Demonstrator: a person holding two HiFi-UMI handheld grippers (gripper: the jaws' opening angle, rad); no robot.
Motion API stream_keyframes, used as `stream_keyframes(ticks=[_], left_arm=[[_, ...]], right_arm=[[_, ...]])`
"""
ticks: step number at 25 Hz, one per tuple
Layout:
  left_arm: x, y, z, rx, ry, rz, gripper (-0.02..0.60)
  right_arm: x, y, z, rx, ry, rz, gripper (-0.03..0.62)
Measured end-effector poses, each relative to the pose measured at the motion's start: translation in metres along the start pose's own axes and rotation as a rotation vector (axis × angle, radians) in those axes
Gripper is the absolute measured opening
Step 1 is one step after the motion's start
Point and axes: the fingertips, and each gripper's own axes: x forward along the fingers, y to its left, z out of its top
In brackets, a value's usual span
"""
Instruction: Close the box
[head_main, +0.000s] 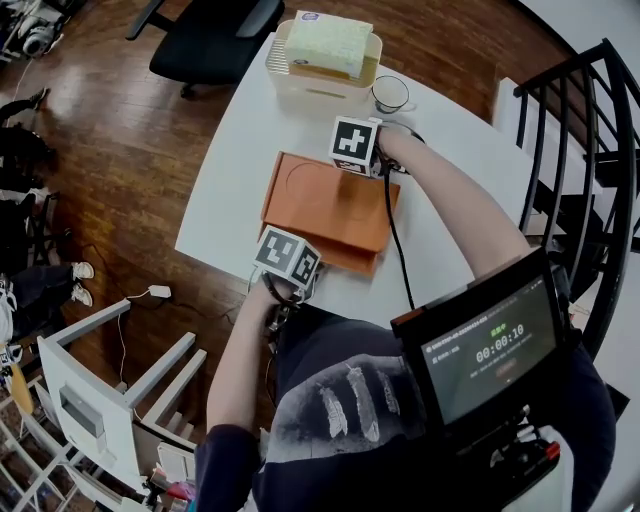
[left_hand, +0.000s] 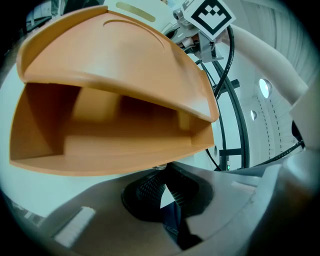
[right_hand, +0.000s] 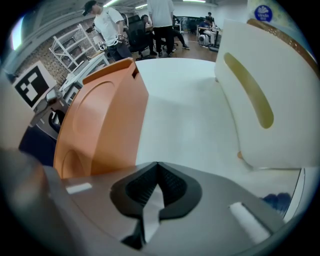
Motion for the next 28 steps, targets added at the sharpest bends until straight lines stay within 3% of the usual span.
stream_keyframes(ticks=[28], left_arm=[[-0.006, -0.001, 0.013, 0.021, -0.007, 0.022, 0.014]], right_arm=[[-0.001, 0.002, 0.001, 0.018, -0.005, 0.030, 0.005]])
